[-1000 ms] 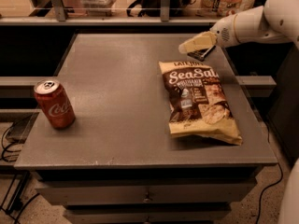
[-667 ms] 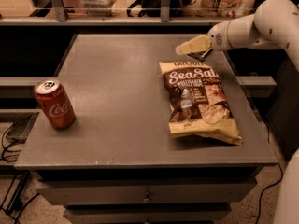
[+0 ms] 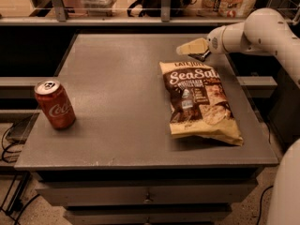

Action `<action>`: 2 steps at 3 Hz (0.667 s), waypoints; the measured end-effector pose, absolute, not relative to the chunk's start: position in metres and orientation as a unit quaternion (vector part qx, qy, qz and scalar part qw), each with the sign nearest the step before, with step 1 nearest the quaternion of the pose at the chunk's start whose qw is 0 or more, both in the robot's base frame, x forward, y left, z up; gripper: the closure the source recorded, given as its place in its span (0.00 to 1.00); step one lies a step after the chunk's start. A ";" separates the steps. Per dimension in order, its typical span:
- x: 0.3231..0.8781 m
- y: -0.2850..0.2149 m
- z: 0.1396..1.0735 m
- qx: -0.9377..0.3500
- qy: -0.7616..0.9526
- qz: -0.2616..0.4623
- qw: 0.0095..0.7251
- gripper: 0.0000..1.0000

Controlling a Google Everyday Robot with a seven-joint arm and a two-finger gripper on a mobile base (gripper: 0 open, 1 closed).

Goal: Move rxbar chocolate near coke can

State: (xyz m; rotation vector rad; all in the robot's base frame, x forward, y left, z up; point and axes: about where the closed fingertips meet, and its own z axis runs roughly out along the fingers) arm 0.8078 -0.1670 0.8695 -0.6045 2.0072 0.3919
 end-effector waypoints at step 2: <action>0.829 -0.183 0.847 -0.211 0.840 0.139 0.480 0.00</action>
Offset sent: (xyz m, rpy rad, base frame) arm 0.0296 -0.0303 -0.0349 -0.0141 0.0451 -0.1359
